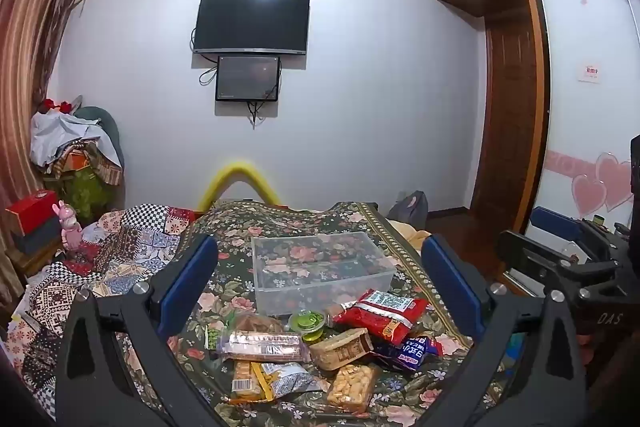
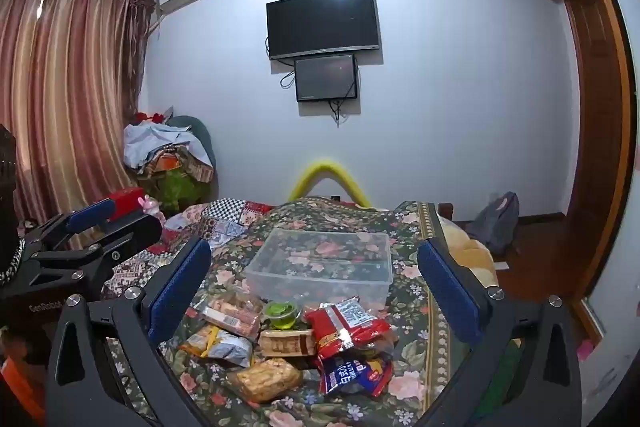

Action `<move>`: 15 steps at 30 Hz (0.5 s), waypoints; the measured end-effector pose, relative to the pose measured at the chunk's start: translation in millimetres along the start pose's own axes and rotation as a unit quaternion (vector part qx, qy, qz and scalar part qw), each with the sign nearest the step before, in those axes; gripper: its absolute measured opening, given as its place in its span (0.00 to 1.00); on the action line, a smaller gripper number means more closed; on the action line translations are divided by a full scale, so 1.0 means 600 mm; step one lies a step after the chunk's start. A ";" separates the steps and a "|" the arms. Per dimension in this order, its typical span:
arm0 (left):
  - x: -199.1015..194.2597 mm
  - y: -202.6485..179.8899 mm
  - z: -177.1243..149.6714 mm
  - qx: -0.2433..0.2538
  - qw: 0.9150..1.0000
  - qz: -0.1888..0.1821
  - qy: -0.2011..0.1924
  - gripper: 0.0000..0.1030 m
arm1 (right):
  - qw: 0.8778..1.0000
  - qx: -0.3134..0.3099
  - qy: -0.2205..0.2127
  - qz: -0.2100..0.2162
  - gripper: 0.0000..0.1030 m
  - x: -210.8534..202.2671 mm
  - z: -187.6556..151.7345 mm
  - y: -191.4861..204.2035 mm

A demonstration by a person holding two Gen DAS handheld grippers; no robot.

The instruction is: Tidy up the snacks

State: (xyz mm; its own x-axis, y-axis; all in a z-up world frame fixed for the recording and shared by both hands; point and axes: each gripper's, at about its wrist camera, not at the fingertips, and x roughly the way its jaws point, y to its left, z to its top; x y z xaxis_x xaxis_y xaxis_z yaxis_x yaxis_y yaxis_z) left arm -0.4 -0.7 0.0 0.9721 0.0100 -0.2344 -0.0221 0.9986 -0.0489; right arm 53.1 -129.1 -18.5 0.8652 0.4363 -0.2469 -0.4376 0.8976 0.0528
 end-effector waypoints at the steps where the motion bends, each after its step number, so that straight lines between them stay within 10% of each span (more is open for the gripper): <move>1: 0.000 -0.001 0.000 0.002 1.000 0.003 -0.001 1.00 | 1.000 -0.001 0.001 -0.001 1.00 0.001 0.000 -0.001; 15: -0.015 -0.004 -0.001 0.010 1.000 -0.004 -0.015 1.00 | 1.000 0.003 0.003 -0.001 1.00 0.001 -0.006 0.002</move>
State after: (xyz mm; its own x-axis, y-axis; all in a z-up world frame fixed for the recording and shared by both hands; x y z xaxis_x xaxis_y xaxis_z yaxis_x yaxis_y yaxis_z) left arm -9.3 -3.0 1.6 0.9789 0.0027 -0.2045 -0.0093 0.9995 -0.0312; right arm 52.0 -127.8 -22.2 0.8646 0.4339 -0.2533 -0.4340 0.8990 0.0587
